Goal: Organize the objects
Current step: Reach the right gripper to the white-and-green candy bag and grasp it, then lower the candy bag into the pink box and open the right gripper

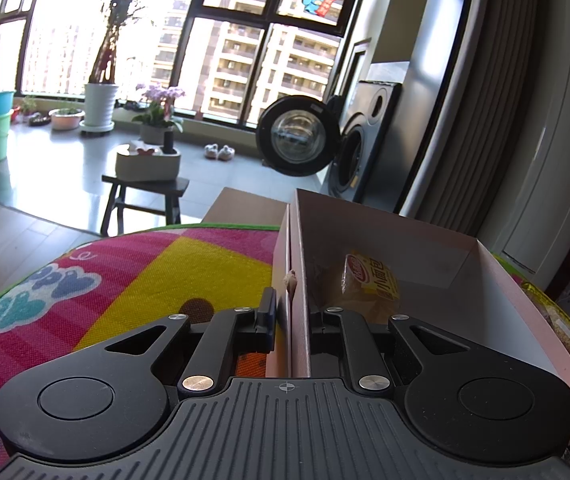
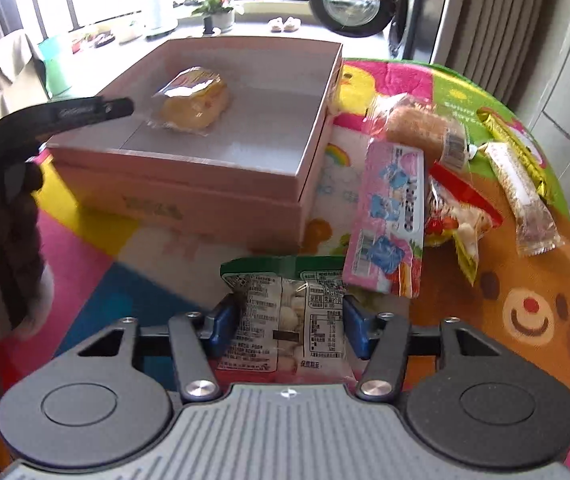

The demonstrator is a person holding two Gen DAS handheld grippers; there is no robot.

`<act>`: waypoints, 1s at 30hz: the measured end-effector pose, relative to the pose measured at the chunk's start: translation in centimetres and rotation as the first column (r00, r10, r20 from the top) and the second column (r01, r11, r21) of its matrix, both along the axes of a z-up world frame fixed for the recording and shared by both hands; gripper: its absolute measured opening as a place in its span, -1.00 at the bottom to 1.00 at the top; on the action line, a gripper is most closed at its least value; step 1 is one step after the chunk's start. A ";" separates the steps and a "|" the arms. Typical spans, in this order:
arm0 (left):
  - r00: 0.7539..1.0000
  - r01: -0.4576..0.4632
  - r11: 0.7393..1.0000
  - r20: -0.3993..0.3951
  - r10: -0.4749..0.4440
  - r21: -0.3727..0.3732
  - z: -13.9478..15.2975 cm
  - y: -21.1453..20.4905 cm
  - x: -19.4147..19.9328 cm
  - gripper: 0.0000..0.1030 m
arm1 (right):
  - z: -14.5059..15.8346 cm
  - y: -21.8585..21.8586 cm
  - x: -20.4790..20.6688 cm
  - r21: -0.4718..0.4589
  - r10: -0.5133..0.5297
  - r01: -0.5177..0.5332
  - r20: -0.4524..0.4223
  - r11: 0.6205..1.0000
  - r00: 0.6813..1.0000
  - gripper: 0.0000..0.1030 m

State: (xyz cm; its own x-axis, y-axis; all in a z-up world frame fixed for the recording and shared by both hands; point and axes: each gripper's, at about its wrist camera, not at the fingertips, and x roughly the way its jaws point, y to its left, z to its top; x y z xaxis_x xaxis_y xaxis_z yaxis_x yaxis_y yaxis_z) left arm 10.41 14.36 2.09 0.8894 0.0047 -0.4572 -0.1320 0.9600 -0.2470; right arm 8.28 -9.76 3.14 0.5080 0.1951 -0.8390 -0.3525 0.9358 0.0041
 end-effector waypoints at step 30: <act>1.000 0.002 1.000 -0.002 -0.003 -0.008 -0.4 -0.3 -0.1 -0.70 | 6.1 3.8 7.8 0.245 -0.044 0.031 0.047 0.969 0.998 0.16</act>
State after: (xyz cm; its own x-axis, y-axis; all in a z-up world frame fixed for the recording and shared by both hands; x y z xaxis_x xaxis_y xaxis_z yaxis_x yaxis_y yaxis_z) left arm 10.35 14.08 1.71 0.8883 -0.0013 -0.4592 -0.1302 0.9583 -0.2544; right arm 16.13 -5.94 9.21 0.5603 0.3709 -0.7406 -0.3231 0.9212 0.2169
